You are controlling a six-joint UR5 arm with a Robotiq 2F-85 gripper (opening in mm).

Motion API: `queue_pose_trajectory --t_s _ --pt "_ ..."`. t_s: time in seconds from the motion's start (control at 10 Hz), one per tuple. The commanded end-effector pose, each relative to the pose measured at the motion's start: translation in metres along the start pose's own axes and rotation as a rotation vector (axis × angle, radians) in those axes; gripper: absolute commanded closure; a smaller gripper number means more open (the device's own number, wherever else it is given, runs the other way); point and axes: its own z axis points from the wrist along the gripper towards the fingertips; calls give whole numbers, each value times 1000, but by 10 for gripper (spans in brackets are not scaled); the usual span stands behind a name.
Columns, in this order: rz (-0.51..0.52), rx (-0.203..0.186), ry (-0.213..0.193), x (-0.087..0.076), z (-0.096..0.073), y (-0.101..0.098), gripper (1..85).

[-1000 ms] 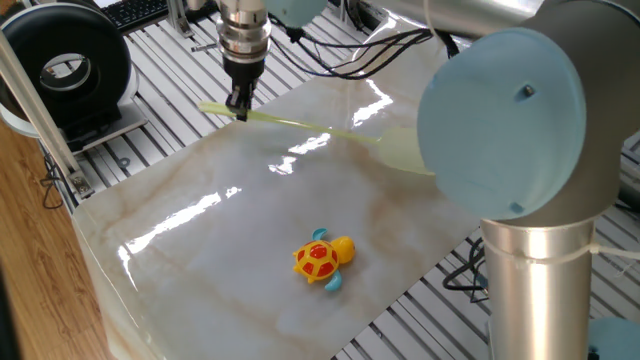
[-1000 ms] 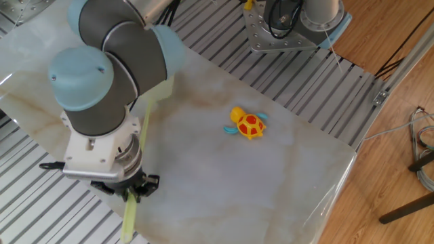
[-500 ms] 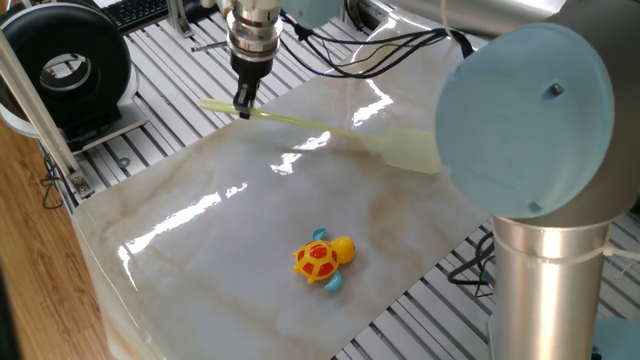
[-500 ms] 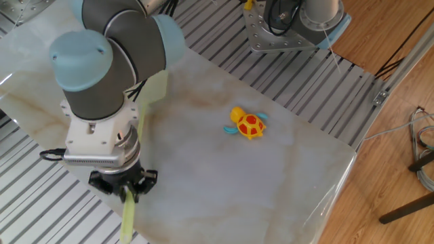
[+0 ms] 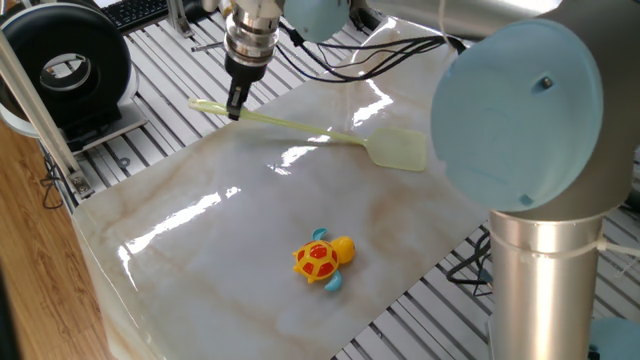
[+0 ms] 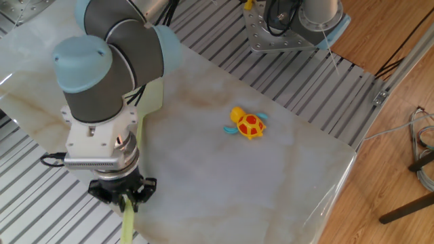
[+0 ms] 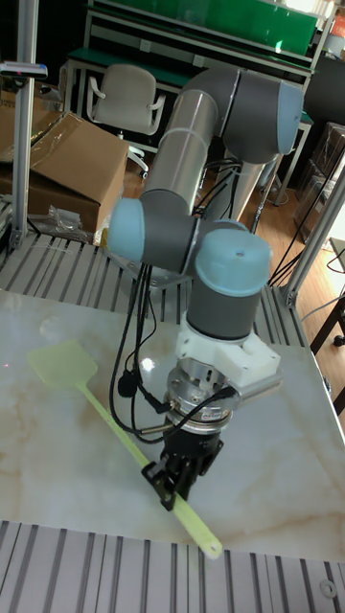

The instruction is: Swat with a flyswatter

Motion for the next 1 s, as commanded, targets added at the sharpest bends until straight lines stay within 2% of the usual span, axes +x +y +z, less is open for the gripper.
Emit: queue_pose_trajectory --t_s 0.0,0.2,0.4,0.6,0.7,0.9 --pt "67 72 209 41 -27 -4 843" --pt "62 57 198 44 -30 -2 843" --pt "34 46 107 33 -20 -8 843" --pt "16 24 -45 5 -9 -10 843" --pt "17 25 -106 -9 -6 -13 843" --pt "8 23 -176 -30 0 -13 843"
